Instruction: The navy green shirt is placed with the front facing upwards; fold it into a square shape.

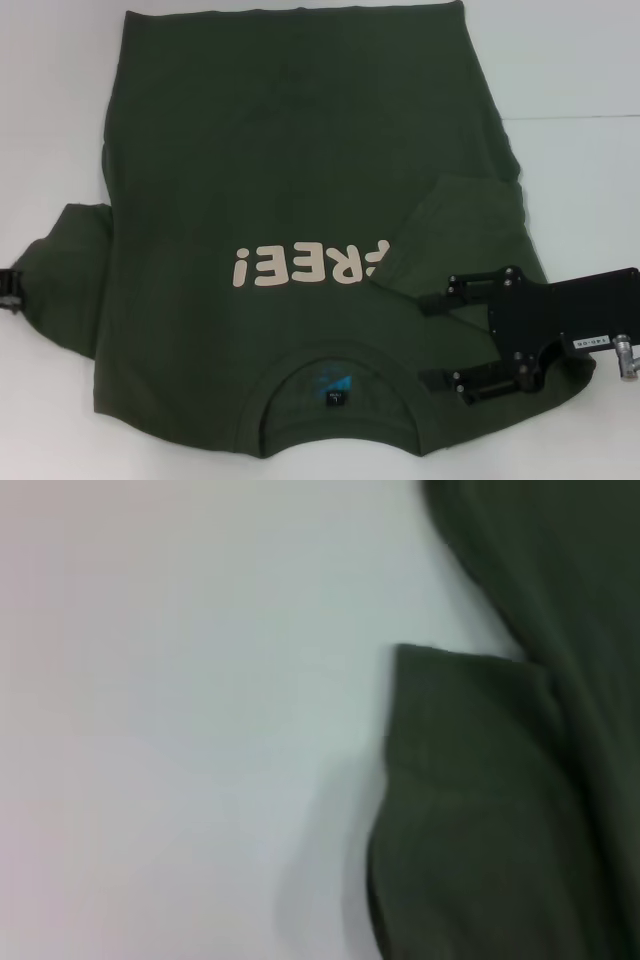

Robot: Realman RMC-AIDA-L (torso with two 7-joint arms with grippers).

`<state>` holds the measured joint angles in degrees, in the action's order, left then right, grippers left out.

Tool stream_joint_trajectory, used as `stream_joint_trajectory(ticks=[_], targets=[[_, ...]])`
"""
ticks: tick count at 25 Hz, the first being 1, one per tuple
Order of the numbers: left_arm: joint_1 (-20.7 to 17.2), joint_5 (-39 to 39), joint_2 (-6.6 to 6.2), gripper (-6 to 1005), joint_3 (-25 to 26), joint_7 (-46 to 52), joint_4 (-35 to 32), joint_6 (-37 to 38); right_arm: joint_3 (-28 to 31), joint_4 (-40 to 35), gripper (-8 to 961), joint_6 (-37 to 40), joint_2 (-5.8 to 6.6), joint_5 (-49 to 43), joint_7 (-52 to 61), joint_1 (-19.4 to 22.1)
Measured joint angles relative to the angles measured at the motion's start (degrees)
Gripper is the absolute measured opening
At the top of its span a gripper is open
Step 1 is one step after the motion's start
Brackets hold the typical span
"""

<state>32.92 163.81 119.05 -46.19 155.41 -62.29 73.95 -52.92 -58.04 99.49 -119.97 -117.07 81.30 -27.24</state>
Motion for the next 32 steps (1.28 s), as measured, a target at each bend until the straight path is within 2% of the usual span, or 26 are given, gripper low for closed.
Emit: stream_joint_trajectory(ticks=[15,32], targets=[[-0.9,0.1,-0.57,37,4.3,-0.2,-0.6,-5.0,0.1,1.5,835,-1.3,0.09,0.0,-0.3,-0.1],[-2.0,0.1,-0.75,38,7.0,-0.6,-0.6,-6.2,-0.3,2.8,835,-2.9,0.09,0.0,-0.4,-0.7]])
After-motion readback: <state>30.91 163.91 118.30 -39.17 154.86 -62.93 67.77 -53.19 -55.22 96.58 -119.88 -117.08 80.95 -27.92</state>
